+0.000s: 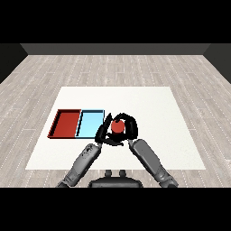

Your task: Pick the red can and put it in the red box

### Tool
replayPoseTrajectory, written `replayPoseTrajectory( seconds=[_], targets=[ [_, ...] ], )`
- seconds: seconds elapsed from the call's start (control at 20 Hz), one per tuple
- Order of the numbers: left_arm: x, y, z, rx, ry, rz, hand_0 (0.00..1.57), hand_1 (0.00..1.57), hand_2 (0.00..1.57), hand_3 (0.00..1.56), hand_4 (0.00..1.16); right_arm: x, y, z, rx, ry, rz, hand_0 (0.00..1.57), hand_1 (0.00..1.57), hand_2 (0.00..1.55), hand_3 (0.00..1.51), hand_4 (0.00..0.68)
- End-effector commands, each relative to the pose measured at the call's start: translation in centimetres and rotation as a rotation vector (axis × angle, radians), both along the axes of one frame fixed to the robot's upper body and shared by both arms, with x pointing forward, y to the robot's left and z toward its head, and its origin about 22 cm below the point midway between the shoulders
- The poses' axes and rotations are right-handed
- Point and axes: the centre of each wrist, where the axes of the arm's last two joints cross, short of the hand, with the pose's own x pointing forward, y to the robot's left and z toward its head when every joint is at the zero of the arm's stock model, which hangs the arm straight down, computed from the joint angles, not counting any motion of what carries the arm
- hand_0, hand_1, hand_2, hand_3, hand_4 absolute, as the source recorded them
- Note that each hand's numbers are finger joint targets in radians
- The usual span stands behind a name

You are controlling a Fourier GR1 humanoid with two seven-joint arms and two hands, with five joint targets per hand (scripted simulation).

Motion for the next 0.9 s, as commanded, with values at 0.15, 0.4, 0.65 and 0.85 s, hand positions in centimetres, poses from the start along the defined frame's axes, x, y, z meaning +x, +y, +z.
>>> replayPoseTrajectory(
  seconds=[0.15,0.4,0.65,0.85],
  targets=[
    [-1.6,-1.7,0.1,-0.019,0.031,-0.007,0.0,0.0,0.0,0.0,0.0,-0.2,0.4,0.1,0.046,-0.011,0.038,1.51,1.51,1.45,1.42,0.652],
    [0.8,-2.6,0.3,-0.022,0.002,-0.031,0.0,0.0,0.0,0.0,0.0,-0.3,2.3,-0.5,0.011,-0.002,0.014,1.52,1.52,1.45,1.41,0.648],
    [-1.5,-3.3,1.5,-0.047,0.021,0.026,0.0,0.0,0.0,0.0,0.0,-1.4,3.7,-0.9,-0.011,0.003,0.033,1.5,1.5,1.46,1.4,0.638],
    [-0.9,-2.9,-0.1,-0.119,0.094,0.154,1.45,1.45,1.48,1.42,1.11,-1.4,2.7,1.2,0.003,0.013,0.055,1.56,1.56,1.47,1.4,0.654]
  ],
)
